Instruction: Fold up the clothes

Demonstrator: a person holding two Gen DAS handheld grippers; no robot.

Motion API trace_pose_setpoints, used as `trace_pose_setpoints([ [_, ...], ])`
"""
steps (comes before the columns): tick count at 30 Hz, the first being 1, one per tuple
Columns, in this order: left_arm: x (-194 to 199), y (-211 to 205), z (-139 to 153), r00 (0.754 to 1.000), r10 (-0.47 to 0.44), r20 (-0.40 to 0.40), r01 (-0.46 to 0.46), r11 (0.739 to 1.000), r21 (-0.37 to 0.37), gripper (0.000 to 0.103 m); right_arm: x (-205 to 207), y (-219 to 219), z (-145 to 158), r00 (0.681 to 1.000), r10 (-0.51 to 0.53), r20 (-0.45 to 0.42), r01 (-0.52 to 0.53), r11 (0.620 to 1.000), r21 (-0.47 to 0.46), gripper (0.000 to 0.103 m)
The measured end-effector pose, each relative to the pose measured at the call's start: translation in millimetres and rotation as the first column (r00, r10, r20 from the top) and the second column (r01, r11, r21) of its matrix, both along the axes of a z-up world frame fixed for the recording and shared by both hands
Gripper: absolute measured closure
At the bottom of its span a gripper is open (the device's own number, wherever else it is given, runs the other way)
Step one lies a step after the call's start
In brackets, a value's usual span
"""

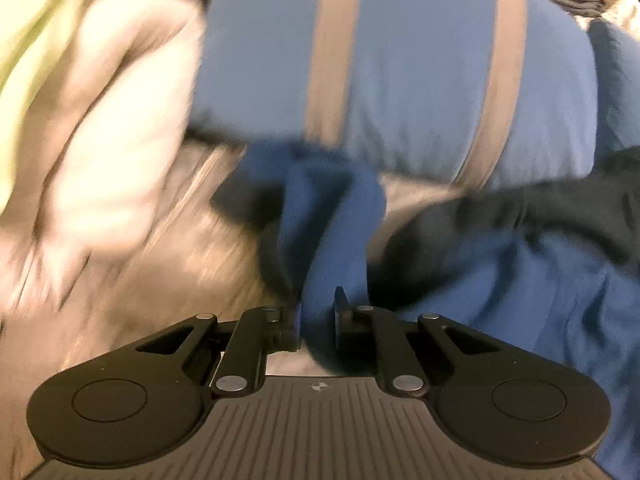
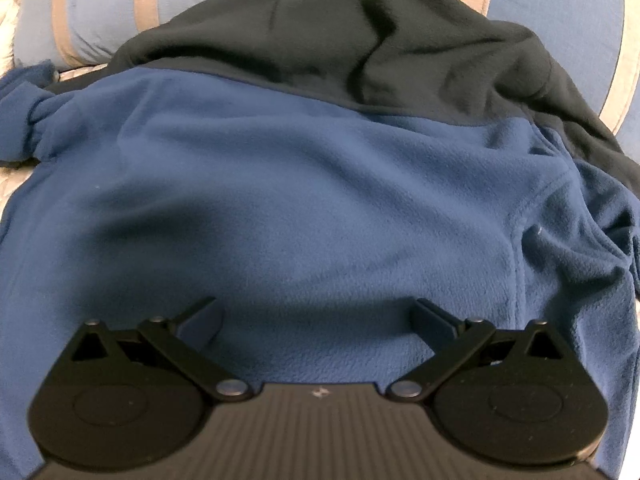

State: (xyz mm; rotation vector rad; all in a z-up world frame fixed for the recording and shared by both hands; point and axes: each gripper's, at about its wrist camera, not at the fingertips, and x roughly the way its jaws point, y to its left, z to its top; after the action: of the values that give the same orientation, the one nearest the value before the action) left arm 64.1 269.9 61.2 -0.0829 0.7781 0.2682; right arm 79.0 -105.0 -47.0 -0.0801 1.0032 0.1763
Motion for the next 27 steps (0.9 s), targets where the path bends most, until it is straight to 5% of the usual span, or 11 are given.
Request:
trace_pose_setpoints([
  [7, -62.3, 13.8, -32.0, 0.996, -0.058, -0.075, 0.051, 0.994, -0.099, 0.089, 0.2, 1.5, -1.0, 1.0, 0.001, 0.004, -0.001, 1.0, 0.001, 0.0],
  [12, -80.6, 11.7, -29.7, 0.993, -0.115, 0.001, 0.114, 0.985, -0.13, 0.086, 0.0, 2.1, -1.8, 1.0, 0.001, 0.007, -0.001, 1.0, 0.001, 0.0],
  [15, -92.2, 23.3, -15.7, 0.989, -0.1, 0.107, 0.117, 0.978, -0.173, 0.064, -0.2, 2.2, -2.1, 1.0, 0.001, 0.008, -0.001, 1.0, -0.001, 0.0],
  [18, -102.1, 51.6, -7.1, 0.977, -0.006, 0.215, 0.078, 0.942, -0.325, 0.046, -0.4, 2.3, -2.3, 1.0, 0.001, 0.009, -0.001, 1.0, -0.002, 0.0],
  [20, -108.0, 80.7, -7.8, 0.96, 0.119, 0.254, 0.013, 0.886, -0.464, 0.04, -0.3, 2.8, -2.5, 1.0, 0.001, 0.009, -0.001, 1.0, -0.004, 0.0],
  [23, -110.0, 125.6, -22.2, 0.919, 0.301, 0.253, -0.059, 0.742, -0.668, 0.038, -0.6, 3.9, -2.5, 1.0, 0.0, 0.01, 0.0, 1.0, -0.006, 0.0],
  [25, -110.2, 153.0, -35.3, 0.882, 0.402, 0.248, -0.078, 0.643, -0.762, 0.038, -1.1, 4.3, -2.5, 1.0, 0.0, 0.011, 0.0, 1.0, -0.008, 0.0],
  [27, -104.9, 174.4, -45.8, 0.856, 0.457, 0.242, -0.08, 0.579, -0.811, 0.038, -1.6, 4.6, -2.6, 1.0, 0.0, 0.013, 0.0, 1.0, -0.01, 0.0],
])
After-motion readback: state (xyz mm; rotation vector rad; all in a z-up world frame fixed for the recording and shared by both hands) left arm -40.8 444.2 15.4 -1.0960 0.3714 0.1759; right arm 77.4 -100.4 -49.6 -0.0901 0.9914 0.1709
